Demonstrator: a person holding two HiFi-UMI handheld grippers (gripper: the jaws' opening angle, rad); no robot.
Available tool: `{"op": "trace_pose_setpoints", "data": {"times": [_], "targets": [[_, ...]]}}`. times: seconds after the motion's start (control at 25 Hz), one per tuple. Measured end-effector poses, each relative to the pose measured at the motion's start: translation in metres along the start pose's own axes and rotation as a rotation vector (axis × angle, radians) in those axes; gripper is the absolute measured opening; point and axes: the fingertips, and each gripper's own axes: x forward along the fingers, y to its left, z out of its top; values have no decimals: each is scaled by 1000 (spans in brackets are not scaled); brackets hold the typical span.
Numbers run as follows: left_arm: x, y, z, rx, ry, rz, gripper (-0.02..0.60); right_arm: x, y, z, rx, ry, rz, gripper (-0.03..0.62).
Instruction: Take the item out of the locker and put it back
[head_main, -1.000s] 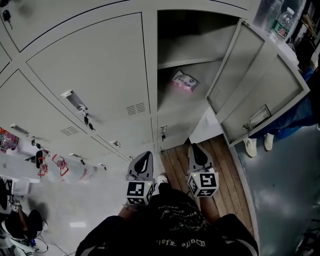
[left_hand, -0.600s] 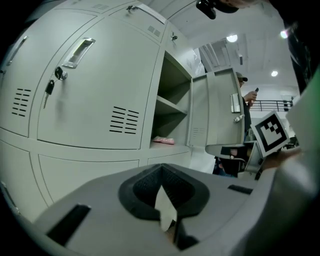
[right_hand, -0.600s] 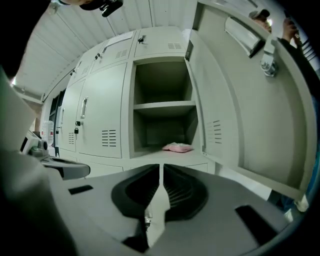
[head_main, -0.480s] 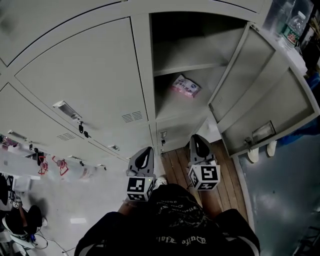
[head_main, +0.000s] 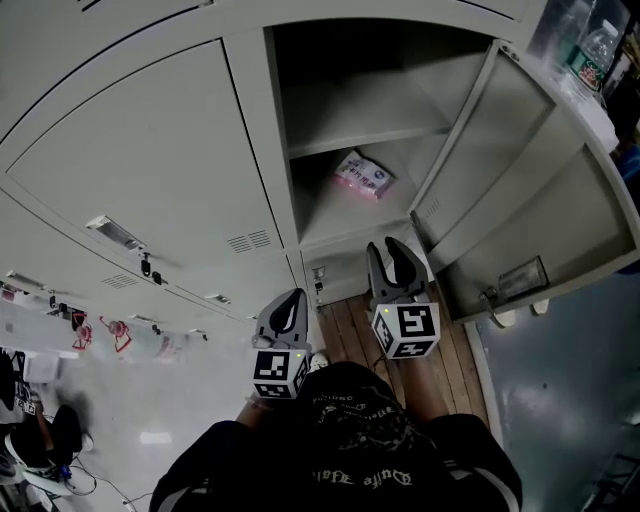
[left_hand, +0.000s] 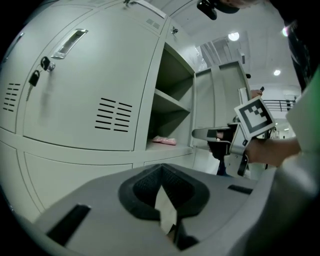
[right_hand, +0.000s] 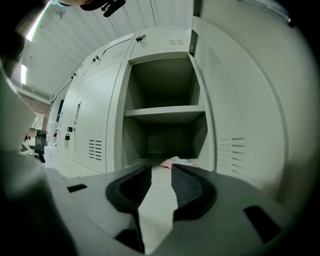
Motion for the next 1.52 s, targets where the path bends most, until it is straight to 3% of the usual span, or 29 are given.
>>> {"op": "trace_pose_setpoints", "data": {"times": [0.88, 1.52], "targets": [[7, 25, -4, -19, 1, 97, 6, 100, -40, 1, -40, 162, -42, 143], [-16, 53, -19, -35, 37, 183, 6, 133, -61, -30, -84, 409, -124, 163]]}}
